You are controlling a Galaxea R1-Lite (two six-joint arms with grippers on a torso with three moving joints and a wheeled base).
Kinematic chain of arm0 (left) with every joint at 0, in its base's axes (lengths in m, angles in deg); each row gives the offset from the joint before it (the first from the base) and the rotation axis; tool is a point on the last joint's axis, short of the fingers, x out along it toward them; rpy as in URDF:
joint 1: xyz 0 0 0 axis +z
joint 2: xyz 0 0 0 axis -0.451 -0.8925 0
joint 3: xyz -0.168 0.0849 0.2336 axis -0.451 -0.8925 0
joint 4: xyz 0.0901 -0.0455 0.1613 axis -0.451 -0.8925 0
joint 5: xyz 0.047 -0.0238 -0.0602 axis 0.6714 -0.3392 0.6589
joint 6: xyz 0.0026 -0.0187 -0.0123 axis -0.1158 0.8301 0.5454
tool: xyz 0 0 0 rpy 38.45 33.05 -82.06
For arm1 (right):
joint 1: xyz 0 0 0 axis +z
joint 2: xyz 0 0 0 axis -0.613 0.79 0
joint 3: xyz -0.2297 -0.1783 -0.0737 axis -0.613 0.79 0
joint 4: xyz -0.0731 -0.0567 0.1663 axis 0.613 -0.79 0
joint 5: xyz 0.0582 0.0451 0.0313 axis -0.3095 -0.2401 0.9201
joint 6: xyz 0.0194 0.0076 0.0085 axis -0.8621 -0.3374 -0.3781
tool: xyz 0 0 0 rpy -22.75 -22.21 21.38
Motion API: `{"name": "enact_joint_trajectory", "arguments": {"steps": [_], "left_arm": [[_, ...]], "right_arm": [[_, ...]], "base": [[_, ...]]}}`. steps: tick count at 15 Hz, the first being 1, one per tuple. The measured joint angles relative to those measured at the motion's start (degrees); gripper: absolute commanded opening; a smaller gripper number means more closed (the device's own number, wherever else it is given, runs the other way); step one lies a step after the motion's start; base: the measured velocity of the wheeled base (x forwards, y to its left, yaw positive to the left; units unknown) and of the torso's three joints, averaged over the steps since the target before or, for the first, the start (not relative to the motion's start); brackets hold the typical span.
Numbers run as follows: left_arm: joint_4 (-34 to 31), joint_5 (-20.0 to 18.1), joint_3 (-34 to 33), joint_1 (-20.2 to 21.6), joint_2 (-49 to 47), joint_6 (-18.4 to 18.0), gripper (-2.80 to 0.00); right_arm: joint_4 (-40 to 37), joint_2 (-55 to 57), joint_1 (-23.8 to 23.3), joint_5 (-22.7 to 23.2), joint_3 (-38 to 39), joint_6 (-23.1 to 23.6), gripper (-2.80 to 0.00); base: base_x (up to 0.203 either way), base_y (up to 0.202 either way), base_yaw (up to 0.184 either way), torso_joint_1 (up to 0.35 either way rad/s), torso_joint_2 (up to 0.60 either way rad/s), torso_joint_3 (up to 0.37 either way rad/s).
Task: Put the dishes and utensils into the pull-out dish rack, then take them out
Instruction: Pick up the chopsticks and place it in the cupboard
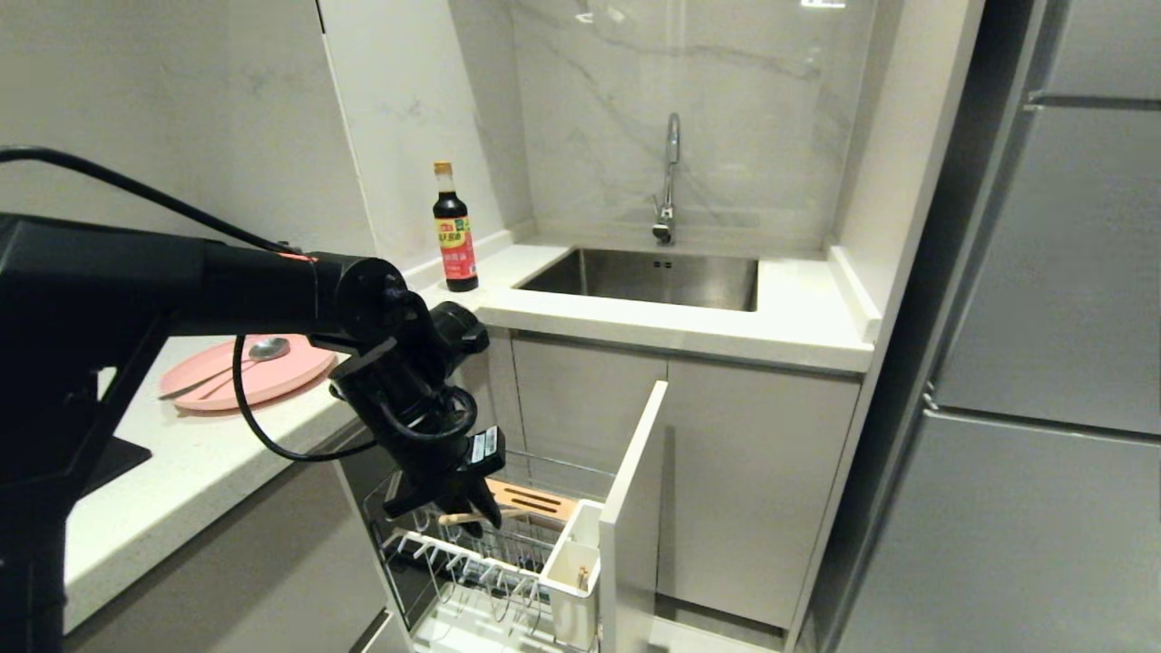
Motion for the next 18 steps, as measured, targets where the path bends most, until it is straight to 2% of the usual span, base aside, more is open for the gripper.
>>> {"name": "enact_joint_trajectory", "arguments": {"steps": [5,10,18], "left_arm": [[-0.02,-0.42,-0.12,-0.38,0.73,-0.15,-2.80],[-0.16,-3.01,-1.72,-2.43,-0.01,-0.15,-2.80],[0.22,-3.67,-1.77,-3.06,-2.22,-0.27,-2.80]], "right_arm": [[-0.01,-0.02,-0.01,0.00,0.00,0.02,-2.80],[0.02,-0.02,0.00,0.01,0.02,-0.01,-2.80],[0.02,-0.02,0.00,0.00,0.00,0.01,-2.80]], "base": [[0.000,0.000,0.000,0.000,0.00,0.000],[0.000,0.000,0.000,0.000,0.00,-0.007],[0.000,0.000,0.000,0.003,0.00,-0.174]]}}
